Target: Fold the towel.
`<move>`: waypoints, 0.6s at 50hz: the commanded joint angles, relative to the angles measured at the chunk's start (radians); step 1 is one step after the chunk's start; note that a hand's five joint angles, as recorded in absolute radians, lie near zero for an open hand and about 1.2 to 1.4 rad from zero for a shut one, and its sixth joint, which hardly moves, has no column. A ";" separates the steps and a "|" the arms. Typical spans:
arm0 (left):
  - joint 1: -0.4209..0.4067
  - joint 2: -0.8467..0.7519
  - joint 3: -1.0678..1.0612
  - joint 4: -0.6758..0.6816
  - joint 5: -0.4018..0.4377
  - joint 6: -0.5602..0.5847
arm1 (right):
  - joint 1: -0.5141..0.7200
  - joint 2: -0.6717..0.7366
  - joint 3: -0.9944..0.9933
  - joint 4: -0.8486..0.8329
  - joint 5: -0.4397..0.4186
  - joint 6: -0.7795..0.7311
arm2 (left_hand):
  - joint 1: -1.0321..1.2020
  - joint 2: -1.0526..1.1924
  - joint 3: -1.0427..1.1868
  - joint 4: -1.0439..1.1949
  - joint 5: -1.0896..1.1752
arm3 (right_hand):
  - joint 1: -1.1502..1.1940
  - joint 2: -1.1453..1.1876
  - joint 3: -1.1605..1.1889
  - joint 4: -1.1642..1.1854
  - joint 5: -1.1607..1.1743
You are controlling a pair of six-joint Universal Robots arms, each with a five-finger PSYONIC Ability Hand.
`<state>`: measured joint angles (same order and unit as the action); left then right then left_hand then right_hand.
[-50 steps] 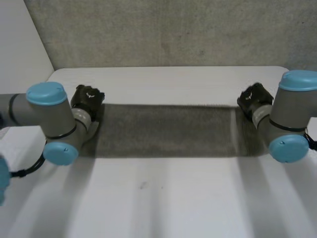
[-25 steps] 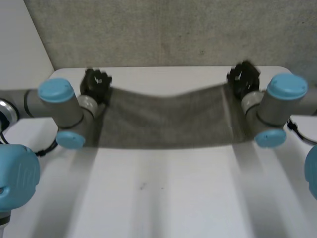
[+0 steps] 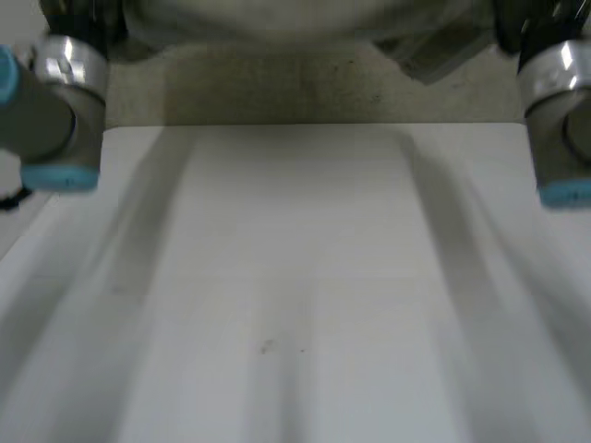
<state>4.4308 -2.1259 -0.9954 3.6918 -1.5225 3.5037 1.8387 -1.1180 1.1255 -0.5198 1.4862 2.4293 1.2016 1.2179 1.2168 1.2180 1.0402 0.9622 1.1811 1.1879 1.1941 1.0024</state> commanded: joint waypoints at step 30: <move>0.088 0.345 -0.853 -0.782 0.062 0.310 | -0.098 -0.246 0.513 1.000 -0.060 -0.280 | 0.195 0.178 0.180 0.178 0.182 | 0.434 0.215 0.208 0.202 0.219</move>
<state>4.5148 -1.8681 -1.8640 3.1685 -1.4627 3.7641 1.7456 -1.2958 1.6452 0.3135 1.4283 2.2130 1.2016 1.2180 1.2168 1.2180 1.0402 0.9622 1.1811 1.1880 1.1941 1.0027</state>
